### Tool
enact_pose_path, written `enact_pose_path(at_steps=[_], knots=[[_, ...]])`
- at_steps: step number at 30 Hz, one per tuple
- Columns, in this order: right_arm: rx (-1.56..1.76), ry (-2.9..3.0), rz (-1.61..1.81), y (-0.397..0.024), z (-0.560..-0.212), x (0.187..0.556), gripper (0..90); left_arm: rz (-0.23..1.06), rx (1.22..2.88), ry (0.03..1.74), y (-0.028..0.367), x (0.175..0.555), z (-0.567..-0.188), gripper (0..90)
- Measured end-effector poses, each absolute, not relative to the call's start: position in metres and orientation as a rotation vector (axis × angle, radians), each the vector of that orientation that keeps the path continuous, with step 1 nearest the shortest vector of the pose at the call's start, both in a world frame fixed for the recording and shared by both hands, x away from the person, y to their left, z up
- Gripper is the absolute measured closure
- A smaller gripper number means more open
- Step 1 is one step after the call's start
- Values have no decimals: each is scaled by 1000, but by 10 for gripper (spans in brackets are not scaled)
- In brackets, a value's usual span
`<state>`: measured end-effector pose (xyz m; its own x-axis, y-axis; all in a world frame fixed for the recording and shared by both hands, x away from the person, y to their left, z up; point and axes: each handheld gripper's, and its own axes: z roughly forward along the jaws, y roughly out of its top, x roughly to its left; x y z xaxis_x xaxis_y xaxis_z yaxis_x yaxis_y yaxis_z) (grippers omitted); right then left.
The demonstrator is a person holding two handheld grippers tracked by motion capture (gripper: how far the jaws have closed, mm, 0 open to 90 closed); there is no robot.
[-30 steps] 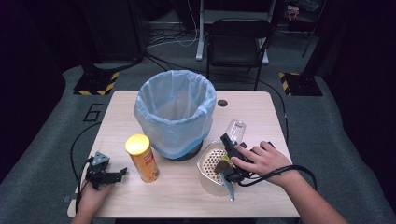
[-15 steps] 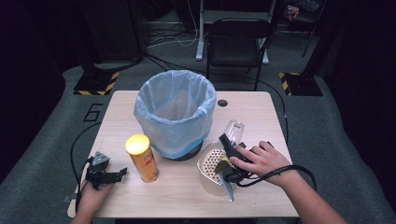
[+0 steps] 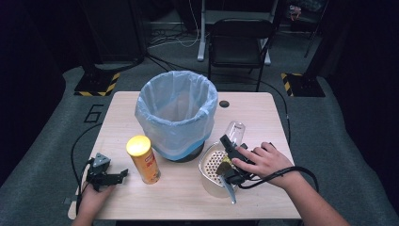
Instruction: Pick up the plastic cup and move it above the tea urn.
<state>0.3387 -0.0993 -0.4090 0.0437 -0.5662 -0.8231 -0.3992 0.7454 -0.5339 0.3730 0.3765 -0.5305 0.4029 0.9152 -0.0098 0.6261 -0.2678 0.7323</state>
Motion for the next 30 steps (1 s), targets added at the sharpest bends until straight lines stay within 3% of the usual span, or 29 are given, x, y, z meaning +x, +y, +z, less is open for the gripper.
enact_pose_path(at_steps=[17,30], knots=[[-791,1568,-101,-99,-404,338,379,559,1999,1310,376,373,-530,101],[-368,1559,411,-112,-394,343,375,559,1999,1310,376,373,-531,101]])
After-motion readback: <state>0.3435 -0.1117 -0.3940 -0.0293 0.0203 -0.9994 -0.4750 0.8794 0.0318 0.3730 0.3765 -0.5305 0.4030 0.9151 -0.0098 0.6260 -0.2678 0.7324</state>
